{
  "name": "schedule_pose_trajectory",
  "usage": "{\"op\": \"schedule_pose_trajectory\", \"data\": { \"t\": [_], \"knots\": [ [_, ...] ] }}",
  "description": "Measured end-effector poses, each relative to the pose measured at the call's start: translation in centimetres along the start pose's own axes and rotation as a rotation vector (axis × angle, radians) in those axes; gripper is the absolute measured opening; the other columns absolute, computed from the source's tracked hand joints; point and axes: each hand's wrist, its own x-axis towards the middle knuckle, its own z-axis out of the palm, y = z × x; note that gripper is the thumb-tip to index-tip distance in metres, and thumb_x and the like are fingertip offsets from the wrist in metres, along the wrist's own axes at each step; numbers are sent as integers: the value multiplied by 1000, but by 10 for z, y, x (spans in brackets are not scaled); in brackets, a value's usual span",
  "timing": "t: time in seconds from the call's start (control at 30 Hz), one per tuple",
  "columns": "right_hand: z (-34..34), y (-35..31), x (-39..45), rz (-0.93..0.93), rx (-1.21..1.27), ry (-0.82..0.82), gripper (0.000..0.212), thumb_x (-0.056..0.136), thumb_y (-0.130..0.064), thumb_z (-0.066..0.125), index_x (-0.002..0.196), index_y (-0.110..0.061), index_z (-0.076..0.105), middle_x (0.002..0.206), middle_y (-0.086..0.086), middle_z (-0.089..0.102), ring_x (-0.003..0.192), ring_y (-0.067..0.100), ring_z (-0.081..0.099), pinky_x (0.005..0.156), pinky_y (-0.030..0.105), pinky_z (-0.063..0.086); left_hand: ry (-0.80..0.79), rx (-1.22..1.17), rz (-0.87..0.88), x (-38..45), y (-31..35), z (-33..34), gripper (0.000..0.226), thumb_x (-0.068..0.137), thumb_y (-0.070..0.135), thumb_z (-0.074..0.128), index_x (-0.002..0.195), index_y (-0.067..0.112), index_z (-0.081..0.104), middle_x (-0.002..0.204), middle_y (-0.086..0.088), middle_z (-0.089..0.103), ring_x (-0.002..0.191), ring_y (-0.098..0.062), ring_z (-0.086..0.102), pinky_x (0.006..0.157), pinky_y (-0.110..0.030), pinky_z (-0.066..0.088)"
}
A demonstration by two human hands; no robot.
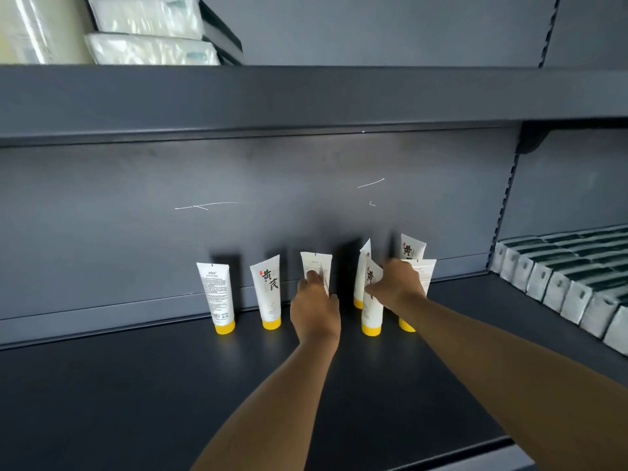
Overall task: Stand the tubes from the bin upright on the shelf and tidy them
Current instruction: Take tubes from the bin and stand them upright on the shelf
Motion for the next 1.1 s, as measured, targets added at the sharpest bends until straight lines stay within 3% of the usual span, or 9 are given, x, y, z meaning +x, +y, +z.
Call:
{"op": "schedule_pose_trajectory", "data": {
  "t": [0.17, 0.27, 0.33, 0.43, 0.6, 0.8, 1.1],
  "knots": [
    [-4, 0, -4, -32, -12, -39, 36, 77, -22, 73, 105, -5, 59, 105, 11, 65, 96, 29, 62, 67, 27, 44, -17, -34, -23, -1, 1, 1, 39, 85, 23, 66, 118, 10, 50, 118, -8, 59, 108, -28, 60, 86, -35, 48],
    [-12, 1, -6, -56, -34, -45, 37, 76, -26, 75, 104, -8, 60, 103, 9, 65, 89, 25, 60, 63, 25, 40, -22, -21, -32, -1, 2, -2, 45, 83, 26, 68, 120, 10, 49, 121, -9, 58, 110, -28, 58, 86, -34, 47],
    [-18, 2, -8, -76, -64, -49, 34, 75, -29, 74, 99, -9, 60, 98, 8, 64, 82, 23, 55, 59, 23, 38, -27, -10, -38, -3, 3, -6, 48, 83, 27, 69, 123, 10, 48, 124, -8, 56, 111, -28, 57, 87, -34, 46],
    [-30, 3, -15, -121, -110, -48, 30, 76, -31, 73, 89, -7, 59, 87, 6, 63, 88, 25, 61, 64, 25, 40, -34, 18, -43, -10, 3, -14, 51, 81, 30, 70, 121, 10, 47, 123, -8, 55, 109, -28, 58, 85, -33, 45],
    [-53, 6, -42, -185, -134, -67, 39, 77, -31, 72, 106, -7, 61, 97, 6, 64, 90, 21, 58, 74, 29, 48, -49, 13, -56, -33, 4, -32, 50, 79, 30, 72, 119, 13, 49, 121, -4, 56, 109, -25, 58, 78, -29, 44],
    [-86, 22, -98, -244, -145, -124, 39, 76, -31, 73, 109, -13, 59, 107, 4, 60, 101, 23, 57, 86, 35, 51, -84, 57, -62, -92, 22, -64, 54, 78, 31, 73, 123, 14, 47, 122, -5, 55, 112, -25, 57, 83, -30, 46],
    [-143, 49, -189, -375, -240, -140, 47, 77, -34, 72, 118, -19, 57, 113, 2, 61, 104, 22, 57, 81, 29, 46, -74, 140, -46, -198, 61, -116, 53, 81, 26, 71, 126, 13, 47, 126, -4, 50, 109, -26, 56, 84, -35, 48]
  ]
}}
